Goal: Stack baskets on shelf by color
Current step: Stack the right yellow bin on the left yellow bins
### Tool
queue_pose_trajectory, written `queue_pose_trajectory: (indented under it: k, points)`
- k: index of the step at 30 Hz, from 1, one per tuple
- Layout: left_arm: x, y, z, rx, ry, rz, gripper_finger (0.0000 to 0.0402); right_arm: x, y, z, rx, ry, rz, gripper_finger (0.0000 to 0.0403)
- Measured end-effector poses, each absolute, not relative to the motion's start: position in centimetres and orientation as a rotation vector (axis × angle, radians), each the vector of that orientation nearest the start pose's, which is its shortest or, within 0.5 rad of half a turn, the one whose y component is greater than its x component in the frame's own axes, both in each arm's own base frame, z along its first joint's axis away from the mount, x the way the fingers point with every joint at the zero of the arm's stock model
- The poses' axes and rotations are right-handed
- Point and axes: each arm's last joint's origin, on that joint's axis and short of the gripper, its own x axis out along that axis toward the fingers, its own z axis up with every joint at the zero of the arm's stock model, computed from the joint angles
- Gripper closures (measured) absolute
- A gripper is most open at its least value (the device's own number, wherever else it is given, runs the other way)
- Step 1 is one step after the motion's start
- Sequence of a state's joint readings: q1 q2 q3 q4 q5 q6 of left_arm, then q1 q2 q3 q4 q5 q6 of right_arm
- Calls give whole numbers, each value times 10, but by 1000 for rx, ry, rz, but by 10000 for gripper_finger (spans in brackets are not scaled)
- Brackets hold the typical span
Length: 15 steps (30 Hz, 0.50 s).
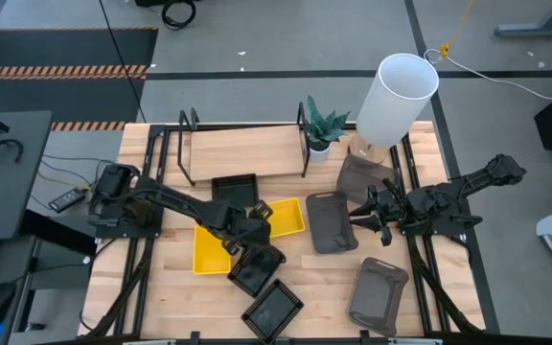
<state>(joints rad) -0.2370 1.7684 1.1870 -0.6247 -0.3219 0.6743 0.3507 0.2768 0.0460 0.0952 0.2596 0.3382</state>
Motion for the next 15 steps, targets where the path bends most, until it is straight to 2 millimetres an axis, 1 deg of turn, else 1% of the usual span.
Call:
queue_pose_trajectory:
  k: [6, 11, 15]
  points:
    - [340, -66, 182, 1051, 1167, -395, 186, 109, 32, 165, 297, 143, 68, 284]
    - [343, -56, 177, 1123, 1186, -469, 205, 109, 32, 165, 297, 141, 68, 284]
    - [346, -46, 167, 1151, 1205, -556, 225, 109, 32, 166, 299, 135, 70, 284]
